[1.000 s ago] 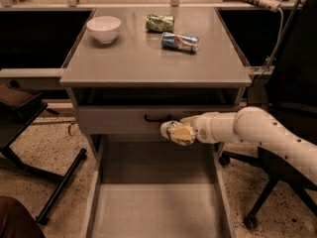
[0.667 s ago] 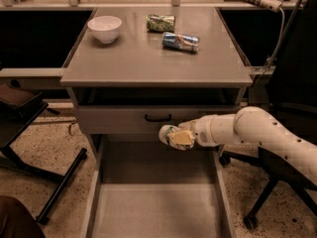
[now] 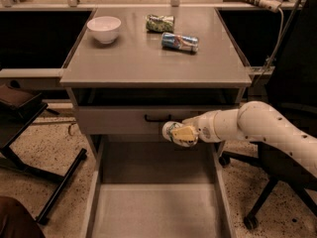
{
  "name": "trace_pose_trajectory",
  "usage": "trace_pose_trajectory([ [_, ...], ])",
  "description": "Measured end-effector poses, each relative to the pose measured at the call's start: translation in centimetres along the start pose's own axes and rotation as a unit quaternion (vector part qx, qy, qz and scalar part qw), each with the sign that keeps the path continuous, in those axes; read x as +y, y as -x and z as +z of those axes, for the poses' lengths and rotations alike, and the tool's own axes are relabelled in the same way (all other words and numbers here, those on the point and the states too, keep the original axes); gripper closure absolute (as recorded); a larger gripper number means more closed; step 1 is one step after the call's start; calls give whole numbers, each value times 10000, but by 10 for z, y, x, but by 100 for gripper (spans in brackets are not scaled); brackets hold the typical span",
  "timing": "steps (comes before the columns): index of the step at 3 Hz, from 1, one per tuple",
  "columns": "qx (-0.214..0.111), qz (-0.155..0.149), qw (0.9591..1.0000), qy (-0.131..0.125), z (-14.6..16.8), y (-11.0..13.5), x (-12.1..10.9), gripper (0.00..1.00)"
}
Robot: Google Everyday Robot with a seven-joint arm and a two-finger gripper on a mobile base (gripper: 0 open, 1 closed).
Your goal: Pick 7up can from middle drawer and place on counter
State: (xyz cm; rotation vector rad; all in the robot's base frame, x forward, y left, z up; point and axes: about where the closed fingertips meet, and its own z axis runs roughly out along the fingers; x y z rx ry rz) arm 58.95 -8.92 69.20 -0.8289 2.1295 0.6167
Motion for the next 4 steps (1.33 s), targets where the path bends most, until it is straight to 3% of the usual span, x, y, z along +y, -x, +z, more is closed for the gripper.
trace_pose_trajectory([
  [1, 333, 71, 9983, -480, -36, 19, -12, 100],
  [2, 573, 111, 9913, -1176, -92, 61, -22, 100],
  [3, 577, 82, 9849, -1632, -135, 101, -28, 100],
  [4, 593, -88, 9800, -1895, -157, 141, -25, 100],
])
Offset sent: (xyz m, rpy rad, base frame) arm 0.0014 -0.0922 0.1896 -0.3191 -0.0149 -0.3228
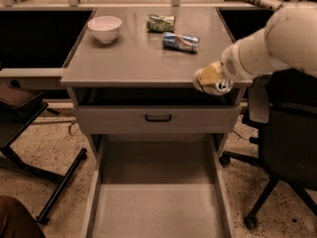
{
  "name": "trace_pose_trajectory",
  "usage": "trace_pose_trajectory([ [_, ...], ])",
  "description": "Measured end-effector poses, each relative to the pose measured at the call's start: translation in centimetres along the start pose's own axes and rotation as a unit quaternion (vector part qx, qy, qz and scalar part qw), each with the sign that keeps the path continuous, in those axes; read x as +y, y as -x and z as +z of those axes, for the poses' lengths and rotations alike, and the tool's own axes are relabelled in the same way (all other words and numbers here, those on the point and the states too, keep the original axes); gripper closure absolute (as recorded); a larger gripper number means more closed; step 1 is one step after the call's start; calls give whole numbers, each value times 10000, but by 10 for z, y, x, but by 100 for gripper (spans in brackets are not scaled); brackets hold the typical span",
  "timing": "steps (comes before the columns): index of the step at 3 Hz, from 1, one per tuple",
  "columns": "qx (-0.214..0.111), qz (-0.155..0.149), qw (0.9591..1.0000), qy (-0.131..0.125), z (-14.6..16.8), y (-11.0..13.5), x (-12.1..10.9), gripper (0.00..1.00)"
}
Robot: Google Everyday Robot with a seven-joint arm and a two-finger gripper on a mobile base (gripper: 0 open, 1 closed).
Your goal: Pick 7up can from middle drawer and place on counter
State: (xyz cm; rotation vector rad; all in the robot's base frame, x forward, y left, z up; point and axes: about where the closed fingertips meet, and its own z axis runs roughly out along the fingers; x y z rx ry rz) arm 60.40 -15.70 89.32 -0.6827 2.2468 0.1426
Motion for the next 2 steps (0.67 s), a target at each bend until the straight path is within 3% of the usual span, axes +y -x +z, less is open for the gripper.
trace_pose_trajectory([
  [1, -58, -283, 9995, -135, -9, 38, 7, 100],
  [2, -139, -570, 9983, -13, 4, 69, 21, 100],
])
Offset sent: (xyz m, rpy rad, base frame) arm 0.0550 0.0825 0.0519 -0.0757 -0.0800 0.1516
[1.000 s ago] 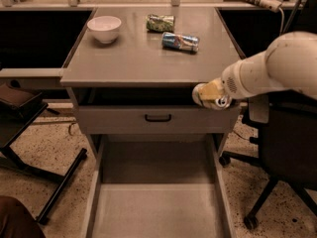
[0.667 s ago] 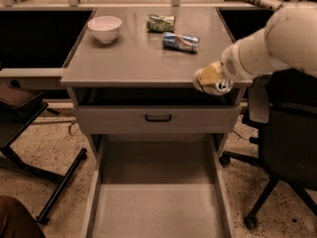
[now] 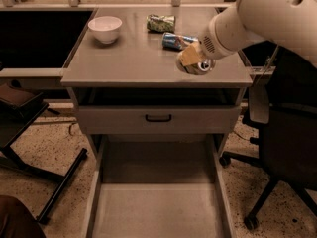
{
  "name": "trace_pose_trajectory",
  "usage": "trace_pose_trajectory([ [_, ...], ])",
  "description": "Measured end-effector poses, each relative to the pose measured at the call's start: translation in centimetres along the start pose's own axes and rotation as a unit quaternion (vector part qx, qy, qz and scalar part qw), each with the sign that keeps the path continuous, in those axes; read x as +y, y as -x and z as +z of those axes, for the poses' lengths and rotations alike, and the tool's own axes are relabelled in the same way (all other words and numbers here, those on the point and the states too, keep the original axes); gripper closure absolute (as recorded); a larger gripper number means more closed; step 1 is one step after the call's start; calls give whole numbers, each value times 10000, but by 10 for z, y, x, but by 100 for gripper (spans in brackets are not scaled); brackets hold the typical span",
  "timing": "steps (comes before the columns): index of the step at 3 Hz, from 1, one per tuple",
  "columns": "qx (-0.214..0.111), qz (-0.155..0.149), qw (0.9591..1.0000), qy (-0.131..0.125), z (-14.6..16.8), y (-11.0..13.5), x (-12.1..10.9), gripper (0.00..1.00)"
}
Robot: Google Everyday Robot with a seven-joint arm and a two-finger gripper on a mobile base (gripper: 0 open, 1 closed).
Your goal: Pick 7up can from middle drawer and place on counter
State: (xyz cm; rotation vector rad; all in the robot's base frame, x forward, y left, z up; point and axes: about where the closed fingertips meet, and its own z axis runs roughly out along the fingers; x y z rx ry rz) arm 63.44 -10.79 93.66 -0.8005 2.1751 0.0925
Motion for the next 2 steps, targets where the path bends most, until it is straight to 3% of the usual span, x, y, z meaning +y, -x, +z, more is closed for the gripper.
trace_pose_trajectory([
  [1, -174, -243, 9994, 178, 31, 25, 10, 100],
  [2, -534, -336, 9979, 131, 67, 46, 7, 100],
])
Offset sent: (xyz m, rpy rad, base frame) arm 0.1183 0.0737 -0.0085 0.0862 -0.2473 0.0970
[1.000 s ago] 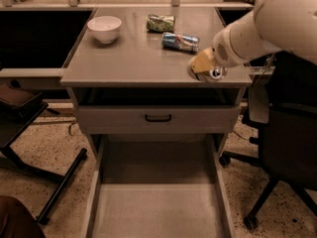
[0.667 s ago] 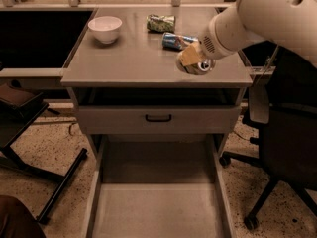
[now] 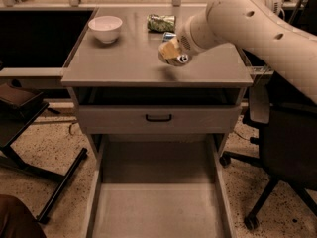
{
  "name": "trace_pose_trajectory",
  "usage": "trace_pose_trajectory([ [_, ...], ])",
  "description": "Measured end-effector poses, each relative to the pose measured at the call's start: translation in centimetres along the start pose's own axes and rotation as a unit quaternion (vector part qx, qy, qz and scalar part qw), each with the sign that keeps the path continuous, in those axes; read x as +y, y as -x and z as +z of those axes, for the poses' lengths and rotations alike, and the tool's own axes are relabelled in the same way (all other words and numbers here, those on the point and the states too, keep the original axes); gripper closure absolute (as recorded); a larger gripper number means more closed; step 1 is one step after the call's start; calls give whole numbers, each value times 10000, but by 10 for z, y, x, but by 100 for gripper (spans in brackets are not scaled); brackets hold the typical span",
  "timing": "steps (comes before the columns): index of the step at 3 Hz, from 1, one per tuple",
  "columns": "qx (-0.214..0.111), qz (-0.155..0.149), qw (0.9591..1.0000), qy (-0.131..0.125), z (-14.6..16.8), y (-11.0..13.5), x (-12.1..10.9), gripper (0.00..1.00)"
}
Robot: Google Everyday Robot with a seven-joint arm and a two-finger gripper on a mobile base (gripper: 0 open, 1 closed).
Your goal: Pick 7up can from middle drawer and place on counter
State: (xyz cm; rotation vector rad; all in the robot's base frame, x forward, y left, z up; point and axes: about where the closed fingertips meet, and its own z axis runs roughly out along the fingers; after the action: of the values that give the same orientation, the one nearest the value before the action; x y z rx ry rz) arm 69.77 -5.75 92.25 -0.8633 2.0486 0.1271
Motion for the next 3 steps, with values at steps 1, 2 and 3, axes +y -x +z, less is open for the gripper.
trace_pose_trajectory([
  [1, -362, 22, 9992, -180, 34, 11, -14, 100],
  [2, -383, 110, 9991, -134, 61, 5, -20, 100],
  [3, -161, 298, 9994, 84, 76, -16, -17, 100],
])
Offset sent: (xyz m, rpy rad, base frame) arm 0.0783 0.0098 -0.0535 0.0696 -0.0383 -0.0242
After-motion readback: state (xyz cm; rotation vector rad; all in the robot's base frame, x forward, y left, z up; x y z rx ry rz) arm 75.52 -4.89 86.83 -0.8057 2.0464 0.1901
